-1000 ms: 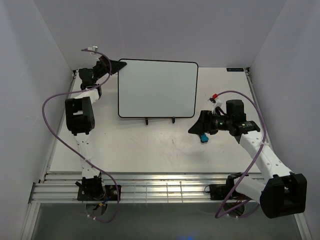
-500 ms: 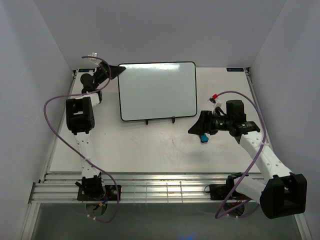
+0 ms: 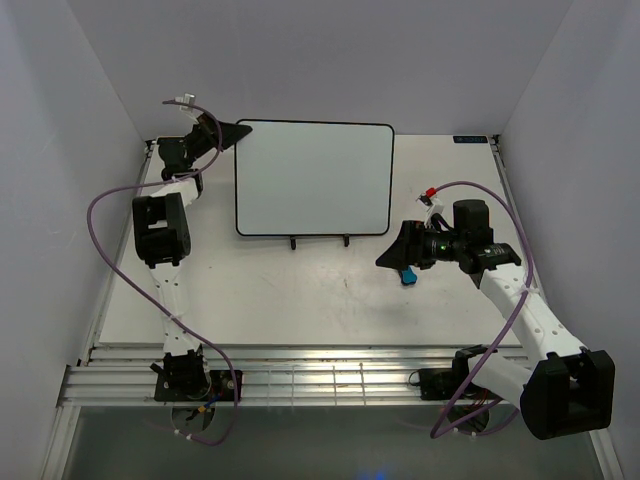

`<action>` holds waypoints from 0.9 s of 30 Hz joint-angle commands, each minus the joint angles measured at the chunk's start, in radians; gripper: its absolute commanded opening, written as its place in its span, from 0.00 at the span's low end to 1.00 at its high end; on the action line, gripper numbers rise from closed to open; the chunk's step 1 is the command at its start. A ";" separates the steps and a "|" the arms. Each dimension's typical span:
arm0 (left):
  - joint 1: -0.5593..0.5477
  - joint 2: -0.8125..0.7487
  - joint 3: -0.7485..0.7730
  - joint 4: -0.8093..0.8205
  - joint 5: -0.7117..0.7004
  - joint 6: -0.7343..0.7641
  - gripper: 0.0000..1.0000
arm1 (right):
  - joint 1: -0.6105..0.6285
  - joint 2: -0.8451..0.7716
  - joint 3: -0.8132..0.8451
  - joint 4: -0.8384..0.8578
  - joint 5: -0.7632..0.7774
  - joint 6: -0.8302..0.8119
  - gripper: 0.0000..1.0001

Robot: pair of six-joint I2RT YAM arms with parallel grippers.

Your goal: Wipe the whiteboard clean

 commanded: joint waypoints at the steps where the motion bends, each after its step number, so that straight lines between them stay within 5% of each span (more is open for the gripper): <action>1: 0.022 -0.028 0.044 0.331 0.054 0.121 0.00 | -0.001 -0.005 0.006 0.042 -0.027 0.006 0.90; 18: 0.010 0.067 0.117 0.418 0.042 0.280 0.00 | 0.006 0.006 0.009 0.039 -0.018 0.005 0.90; 27: 0.010 0.019 -0.057 0.435 0.055 0.355 0.00 | 0.007 -0.005 0.022 0.031 -0.015 0.003 0.90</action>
